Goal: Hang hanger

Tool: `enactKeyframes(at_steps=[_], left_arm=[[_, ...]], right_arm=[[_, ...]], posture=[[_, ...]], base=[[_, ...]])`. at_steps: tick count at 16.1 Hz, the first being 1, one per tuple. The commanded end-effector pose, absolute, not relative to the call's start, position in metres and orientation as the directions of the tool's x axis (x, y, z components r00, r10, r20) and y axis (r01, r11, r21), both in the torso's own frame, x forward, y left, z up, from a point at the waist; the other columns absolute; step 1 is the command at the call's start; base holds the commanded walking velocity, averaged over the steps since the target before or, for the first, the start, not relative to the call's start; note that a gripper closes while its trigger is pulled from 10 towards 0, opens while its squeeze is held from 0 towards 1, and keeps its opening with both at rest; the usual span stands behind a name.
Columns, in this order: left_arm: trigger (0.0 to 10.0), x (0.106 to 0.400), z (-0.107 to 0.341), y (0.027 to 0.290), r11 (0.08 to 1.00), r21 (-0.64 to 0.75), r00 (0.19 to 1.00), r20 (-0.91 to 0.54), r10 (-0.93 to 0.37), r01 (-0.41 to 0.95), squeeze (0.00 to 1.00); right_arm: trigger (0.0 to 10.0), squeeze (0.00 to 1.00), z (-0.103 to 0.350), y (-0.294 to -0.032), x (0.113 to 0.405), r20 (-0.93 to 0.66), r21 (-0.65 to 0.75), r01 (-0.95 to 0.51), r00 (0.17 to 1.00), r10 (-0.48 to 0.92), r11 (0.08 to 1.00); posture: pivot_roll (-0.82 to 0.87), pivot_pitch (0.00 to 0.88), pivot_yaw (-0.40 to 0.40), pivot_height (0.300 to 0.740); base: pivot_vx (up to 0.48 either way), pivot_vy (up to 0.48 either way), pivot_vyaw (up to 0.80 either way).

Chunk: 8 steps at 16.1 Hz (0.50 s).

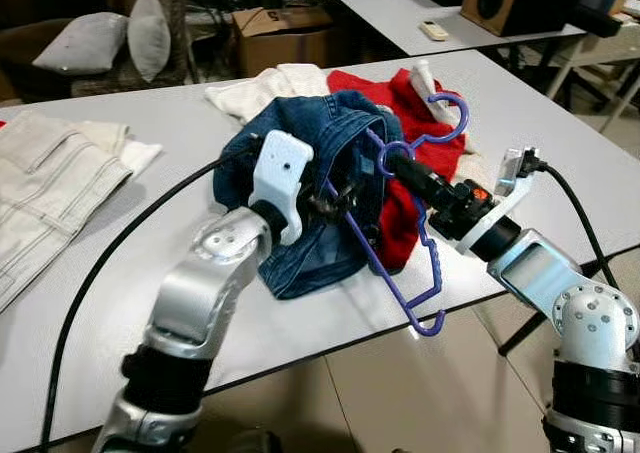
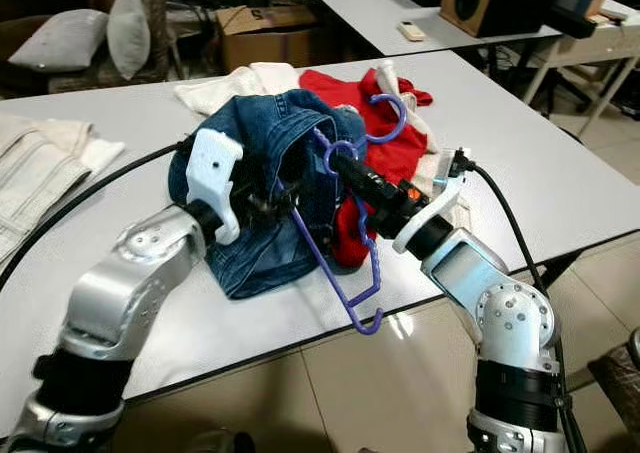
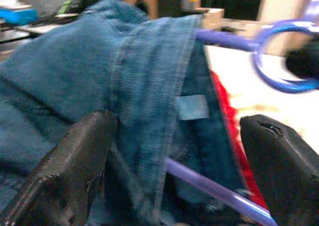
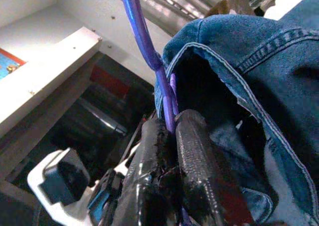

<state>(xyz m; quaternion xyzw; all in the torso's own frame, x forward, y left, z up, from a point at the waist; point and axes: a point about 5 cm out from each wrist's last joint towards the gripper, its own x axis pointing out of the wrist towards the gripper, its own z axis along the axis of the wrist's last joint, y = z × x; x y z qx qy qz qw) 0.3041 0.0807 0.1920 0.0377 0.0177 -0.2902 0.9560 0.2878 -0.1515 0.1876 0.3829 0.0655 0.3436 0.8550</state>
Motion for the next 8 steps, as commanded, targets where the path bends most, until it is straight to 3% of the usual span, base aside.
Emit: enactKeyframes(at_steps=[1,4,6,8], left_arm=[[10.0,0.310,0.194,0.082,0.863,0.063,0.865,-0.042,-0.500,0.502,0.00],[10.0,0.321,0.192,0.085,0.914,0.082,0.918,-0.043,-0.394,0.397,0.00],[10.0,0.333,0.193,0.095,0.944,0.180,0.961,-0.030,-0.275,0.276,0.00],[10.0,0.336,0.195,0.099,0.943,0.236,0.971,-0.015,-0.240,0.236,0.00]], right_arm=[[10.0,0.00,0.193,-0.153,0.290,0.167,0.688,-0.547,0.759,0.629,0.477],[10.0,0.00,0.193,-0.152,0.290,0.168,0.688,-0.547,0.760,0.628,0.477],[10.0,0.00,0.194,-0.151,0.290,0.175,0.687,-0.551,0.758,0.628,0.473],[10.0,0.00,0.195,-0.151,0.290,0.178,0.686,-0.552,0.759,0.626,0.474]], posture=[[-0.09,0.000,-0.009,0.740],[-0.09,0.000,-0.009,0.740],[-0.09,0.000,-0.005,0.740],[-0.09,0.000,-0.002,0.740]], base=[[0.000,0.000,0.00],[0.000,0.000,0.00],[0.000,0.000,0.00],[0.000,0.000,0.00]])
